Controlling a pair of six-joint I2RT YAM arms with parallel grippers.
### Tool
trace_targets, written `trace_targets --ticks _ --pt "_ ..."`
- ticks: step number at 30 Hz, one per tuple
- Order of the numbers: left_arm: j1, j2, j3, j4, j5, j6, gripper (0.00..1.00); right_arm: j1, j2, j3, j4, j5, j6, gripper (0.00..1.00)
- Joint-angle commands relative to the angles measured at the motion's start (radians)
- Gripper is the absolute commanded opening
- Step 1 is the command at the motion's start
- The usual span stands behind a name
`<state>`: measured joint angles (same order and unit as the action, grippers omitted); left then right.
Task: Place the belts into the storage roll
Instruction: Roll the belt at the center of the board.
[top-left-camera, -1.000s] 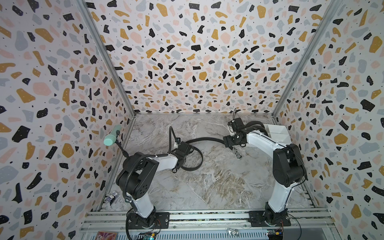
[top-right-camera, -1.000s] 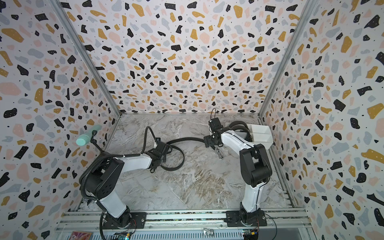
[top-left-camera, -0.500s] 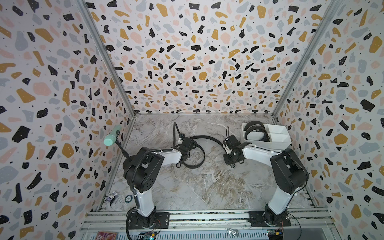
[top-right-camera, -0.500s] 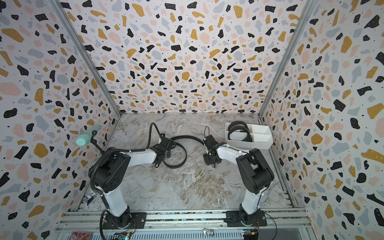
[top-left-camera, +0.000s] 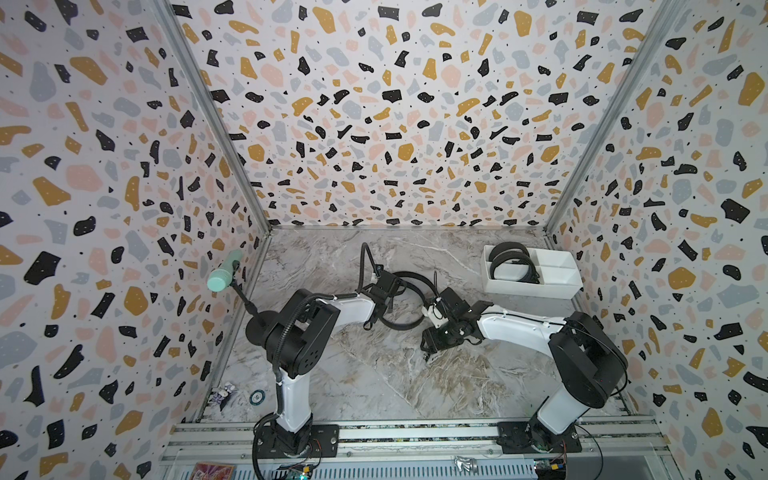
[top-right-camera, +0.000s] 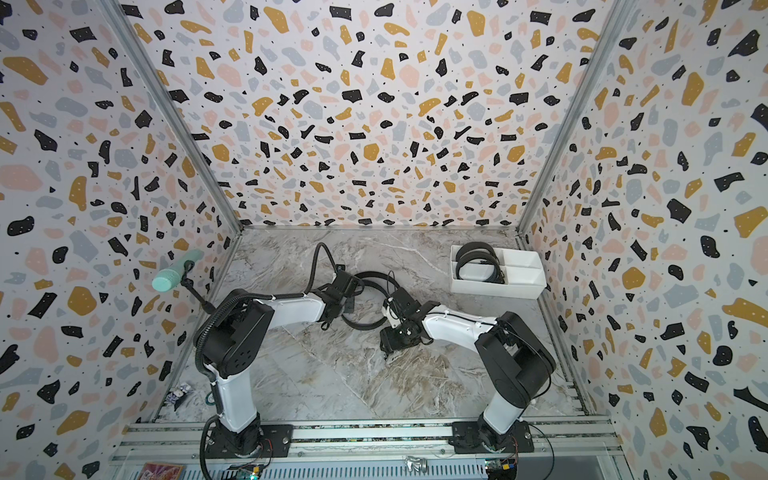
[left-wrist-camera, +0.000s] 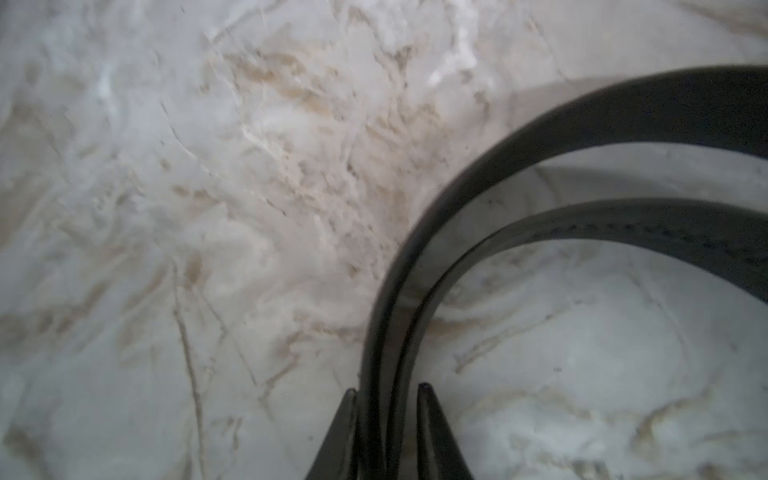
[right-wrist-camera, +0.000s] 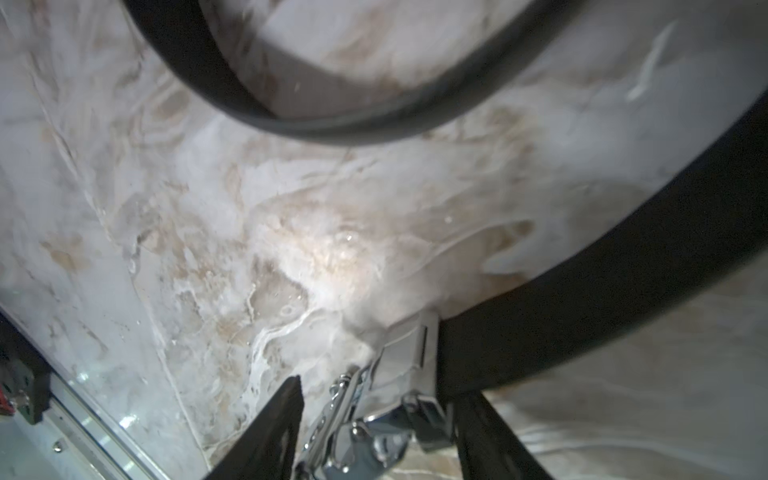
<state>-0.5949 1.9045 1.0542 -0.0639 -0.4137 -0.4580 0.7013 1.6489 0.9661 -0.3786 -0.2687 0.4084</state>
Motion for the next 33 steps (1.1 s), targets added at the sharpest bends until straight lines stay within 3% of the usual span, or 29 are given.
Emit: trace_targets --ticks 1,5,8,13,19,27,30,33 --pt "-0.014 -0.069 -0.032 -0.034 0.065 0.008 0.42 -0.073 -0.043 0.069 -0.079 0.028 -0.069 0.63" --pt "-0.039 -0.140 -0.031 -0.032 0.091 0.012 0.63 -0.153 -0.023 0.132 -0.095 0.044 -0.126 0.65" --pt "-0.066 -0.193 -0.022 -0.044 0.097 0.022 0.71 -0.198 0.013 0.171 -0.098 0.084 -0.153 0.65" --pt "-0.123 -0.264 -0.034 -0.064 0.151 0.100 0.76 -0.243 0.083 0.202 -0.061 0.083 -0.181 0.65" --pt "-0.207 -0.219 -0.026 -0.147 0.234 0.253 0.78 -0.243 0.116 0.215 -0.036 0.062 -0.185 0.65" --pt "-0.238 -0.090 0.013 -0.116 0.242 0.273 0.74 -0.243 0.150 0.200 0.011 0.035 -0.171 0.58" --pt "-0.238 -0.040 0.043 -0.093 0.225 0.268 0.65 -0.241 0.171 0.195 0.023 0.020 -0.168 0.52" --pt "-0.238 -0.001 0.081 -0.064 0.214 0.260 0.41 -0.228 0.176 0.172 0.038 0.004 -0.160 0.42"
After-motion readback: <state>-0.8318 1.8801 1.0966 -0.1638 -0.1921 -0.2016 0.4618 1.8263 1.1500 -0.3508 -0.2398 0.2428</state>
